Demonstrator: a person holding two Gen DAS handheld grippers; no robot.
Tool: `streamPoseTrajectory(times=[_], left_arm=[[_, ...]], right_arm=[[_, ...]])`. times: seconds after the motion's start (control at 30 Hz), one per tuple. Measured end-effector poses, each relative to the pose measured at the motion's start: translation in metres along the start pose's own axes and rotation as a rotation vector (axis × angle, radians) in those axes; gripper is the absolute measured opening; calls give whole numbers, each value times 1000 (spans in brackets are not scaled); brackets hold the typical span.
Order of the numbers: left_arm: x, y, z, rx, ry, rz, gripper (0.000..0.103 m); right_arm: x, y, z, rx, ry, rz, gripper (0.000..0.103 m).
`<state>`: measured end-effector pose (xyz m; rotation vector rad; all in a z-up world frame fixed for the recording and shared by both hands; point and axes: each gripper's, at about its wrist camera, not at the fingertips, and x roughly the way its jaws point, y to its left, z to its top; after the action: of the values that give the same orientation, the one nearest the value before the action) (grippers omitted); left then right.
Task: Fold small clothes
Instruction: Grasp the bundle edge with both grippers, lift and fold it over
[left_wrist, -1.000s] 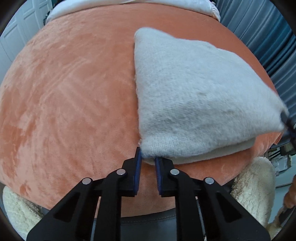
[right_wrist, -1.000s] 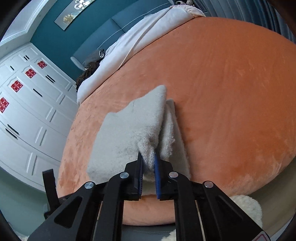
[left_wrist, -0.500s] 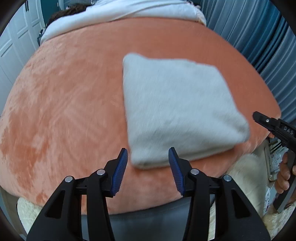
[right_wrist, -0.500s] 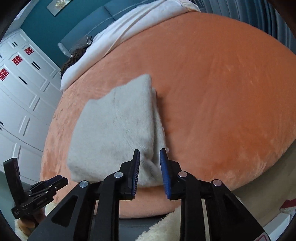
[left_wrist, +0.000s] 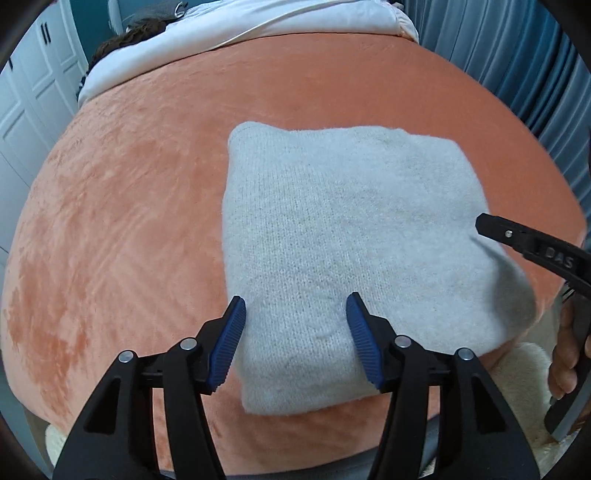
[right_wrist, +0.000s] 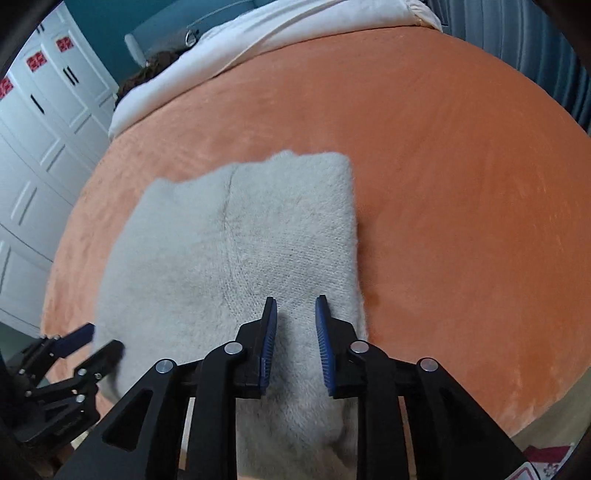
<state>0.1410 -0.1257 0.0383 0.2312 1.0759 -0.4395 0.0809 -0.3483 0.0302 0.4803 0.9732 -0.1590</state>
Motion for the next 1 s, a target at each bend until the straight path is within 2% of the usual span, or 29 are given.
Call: streamPoseTrajectory(times=[0.07, 0.1, 0.13, 0.23, 0.33, 0.4, 0.43, 0.57, 0.7, 0.73, 0.8, 0.83, 0.87, 0.93, 1.0], left_arm=[[-7, 15, 0, -56, -26, -64, 70], [-7, 27, -2, -102, -33, -96, 80], [-5, 35, -3, -134, -34, -121, 85], [17, 59, -7, -234, 22, -166, 85], [40, 71, -10, -327, 66, -305, 86], [53, 70, -9, -371, 93, -396, 87], [58, 68, -9, -383, 105, -426, 90], [82, 59, -4, -427, 159, -469, 96], [86, 54, 6, -471, 181, -451, 95], [83, 53, 10, -460, 179, -437, 88], [71, 42, 16, -392, 166, -395, 76], [65, 37, 18, -359, 156, -375, 68], [56, 30, 22, -314, 140, -349, 65], [38, 20, 29, -248, 105, -315, 60], [15, 8, 37, -193, 64, -294, 59]], right_arm=[[-13, -13, -6, 60, -35, 43, 69], [-14, -20, -11, 89, -32, 66, 72], [-10, -24, -14, 106, -11, 80, 73], [13, -31, -26, 145, 74, 83, 76], [38, -32, -36, 206, 142, 171, 76], [49, -30, -37, 229, 155, 219, 81], [51, -27, -35, 227, 148, 230, 82], [63, -22, -28, 244, 152, 256, 84], [72, -24, -18, 284, 158, 283, 84], [73, -22, -14, 279, 157, 283, 82], [69, -17, -11, 243, 144, 247, 58], [64, -13, -10, 224, 133, 230, 52], [58, -8, -7, 214, 113, 228, 43], [41, -1, -5, 190, 71, 228, 39], [20, 8, -2, 171, 24, 235, 36]])
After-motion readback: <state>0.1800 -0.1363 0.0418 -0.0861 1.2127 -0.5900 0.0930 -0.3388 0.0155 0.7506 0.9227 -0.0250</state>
